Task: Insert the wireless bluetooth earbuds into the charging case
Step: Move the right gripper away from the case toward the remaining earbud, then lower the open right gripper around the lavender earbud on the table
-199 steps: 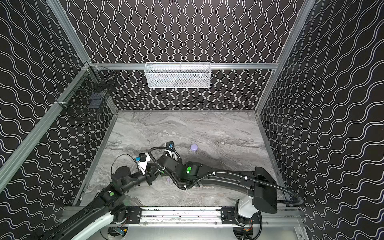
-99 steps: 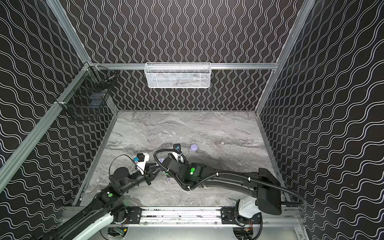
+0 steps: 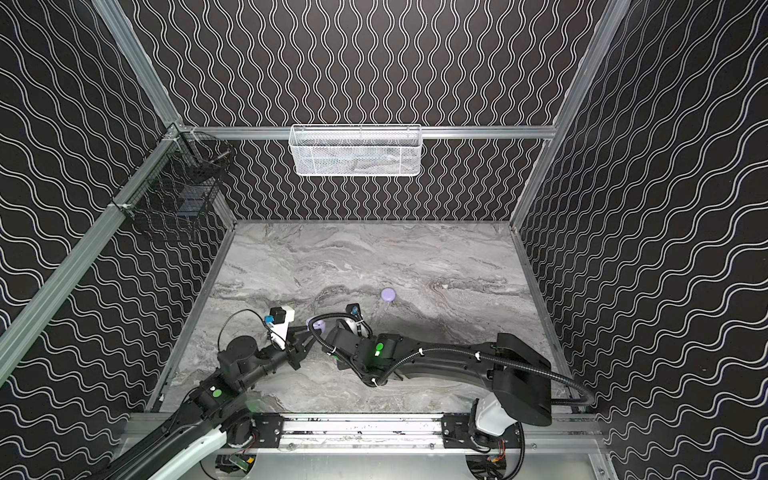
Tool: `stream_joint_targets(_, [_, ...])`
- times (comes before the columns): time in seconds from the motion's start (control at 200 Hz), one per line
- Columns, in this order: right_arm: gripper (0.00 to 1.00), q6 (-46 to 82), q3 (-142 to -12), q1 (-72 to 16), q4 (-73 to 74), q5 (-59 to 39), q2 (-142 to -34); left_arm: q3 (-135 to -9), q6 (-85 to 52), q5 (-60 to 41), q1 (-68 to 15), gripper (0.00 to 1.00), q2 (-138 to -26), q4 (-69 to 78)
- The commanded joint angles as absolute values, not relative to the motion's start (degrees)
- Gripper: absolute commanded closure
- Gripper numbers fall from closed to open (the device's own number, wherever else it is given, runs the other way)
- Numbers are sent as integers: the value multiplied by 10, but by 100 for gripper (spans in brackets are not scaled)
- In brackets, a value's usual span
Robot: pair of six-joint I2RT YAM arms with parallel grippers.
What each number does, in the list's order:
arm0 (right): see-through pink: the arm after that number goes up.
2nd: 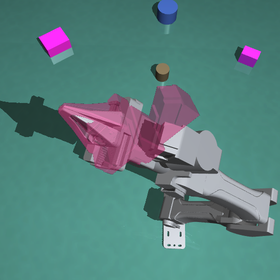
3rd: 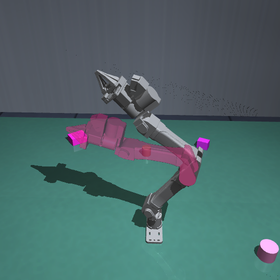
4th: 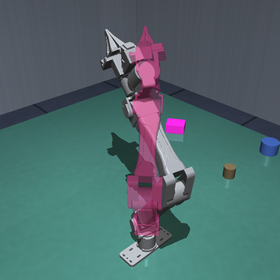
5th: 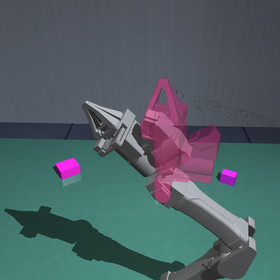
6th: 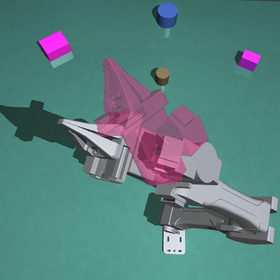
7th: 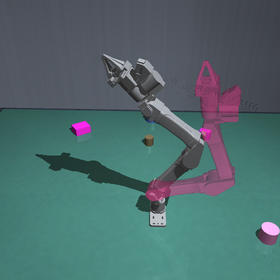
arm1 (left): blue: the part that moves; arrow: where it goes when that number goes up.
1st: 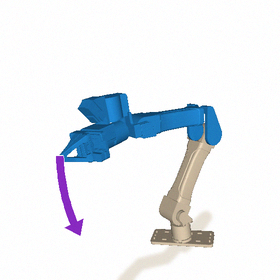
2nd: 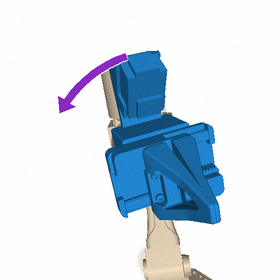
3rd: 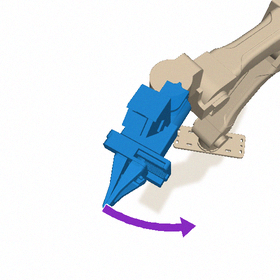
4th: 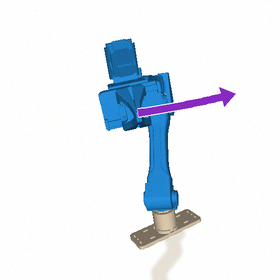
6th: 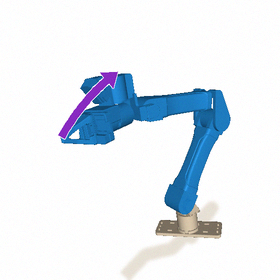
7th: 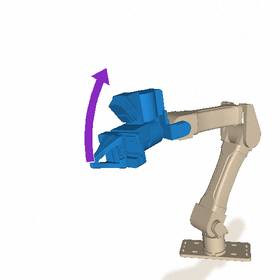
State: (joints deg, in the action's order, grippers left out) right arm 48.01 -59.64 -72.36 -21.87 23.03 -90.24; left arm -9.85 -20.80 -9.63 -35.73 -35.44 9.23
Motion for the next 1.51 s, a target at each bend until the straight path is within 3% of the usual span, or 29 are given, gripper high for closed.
stream_joint_targets(0.0, [52, 492, -596, -729, -196, 209, -921, -105, -201, -86, -356, 86, -358, 98])
stream_joint_targets(0.31, [44, 487, -612, -736, -190, 189, -983, -104, -207, -58, -355, 86, -339, 81])
stream_joint_targets(0.656, [42, 482, -628, -735, -196, 186, -1037, -103, -212, -45, -355, 86, -323, 68])
stream_joint_targets(1.502, [52, 469, -629, -724, -194, 185, -1068, -102, -213, -42, -353, 85, -322, 69])
